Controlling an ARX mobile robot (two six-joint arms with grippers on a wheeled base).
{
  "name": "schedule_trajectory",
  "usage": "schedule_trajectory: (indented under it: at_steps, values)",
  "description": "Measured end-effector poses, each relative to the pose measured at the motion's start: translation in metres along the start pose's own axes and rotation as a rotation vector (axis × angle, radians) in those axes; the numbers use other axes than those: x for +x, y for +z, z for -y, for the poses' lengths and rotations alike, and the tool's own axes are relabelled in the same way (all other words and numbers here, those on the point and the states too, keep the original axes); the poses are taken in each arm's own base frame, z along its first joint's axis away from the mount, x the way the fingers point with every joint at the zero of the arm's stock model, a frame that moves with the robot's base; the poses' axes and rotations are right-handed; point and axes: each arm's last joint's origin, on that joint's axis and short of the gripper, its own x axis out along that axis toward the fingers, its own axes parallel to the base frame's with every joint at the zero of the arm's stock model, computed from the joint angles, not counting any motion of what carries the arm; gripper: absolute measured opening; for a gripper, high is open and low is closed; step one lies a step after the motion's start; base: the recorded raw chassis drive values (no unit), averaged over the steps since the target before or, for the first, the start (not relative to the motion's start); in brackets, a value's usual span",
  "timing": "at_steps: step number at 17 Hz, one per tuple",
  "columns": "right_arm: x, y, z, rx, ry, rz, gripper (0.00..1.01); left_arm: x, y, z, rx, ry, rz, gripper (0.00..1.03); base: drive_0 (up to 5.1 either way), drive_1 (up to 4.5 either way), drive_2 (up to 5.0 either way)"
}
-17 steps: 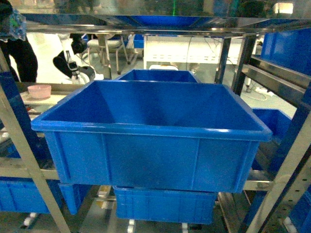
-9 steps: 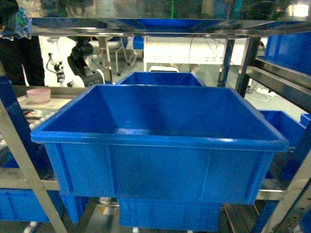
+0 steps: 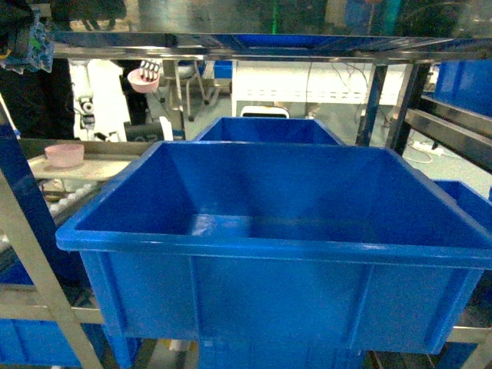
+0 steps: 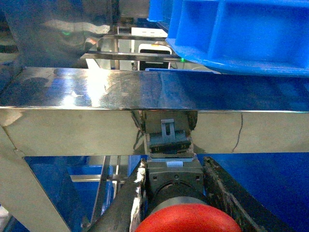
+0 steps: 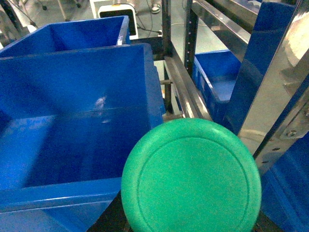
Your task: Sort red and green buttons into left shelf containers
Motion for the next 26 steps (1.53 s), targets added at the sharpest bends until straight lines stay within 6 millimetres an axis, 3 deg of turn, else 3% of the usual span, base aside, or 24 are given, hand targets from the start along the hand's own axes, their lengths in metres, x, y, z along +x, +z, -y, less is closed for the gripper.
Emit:
schedule_trajectory:
  at_steps: [14,16,18,26]
  values:
    - [-0.004,-0.006,-0.019,-0.001,0.125,0.026,0.26,0.0,0.0,0.0,0.0,0.0,0.0,0.3,0.0,0.0,0.0]
    - [0.001,-0.014,-0.026,-0.006,0.163,-0.006,0.26,0.0,0.0,0.0,0.0,0.0,0.001,0.3,0.0,0.0,0.0]
    - [0.007,-0.022,-0.033,-0.006,0.195,-0.033,0.26,0.0,0.0,0.0,0.0,0.0,0.001,0.3,0.0,0.0,0.0]
    - [0.07,-0.03,-0.066,0.008,0.251,-0.165,0.26,0.0,0.0,0.0,0.0,0.0,0.002,0.3,0.0,0.0,0.0]
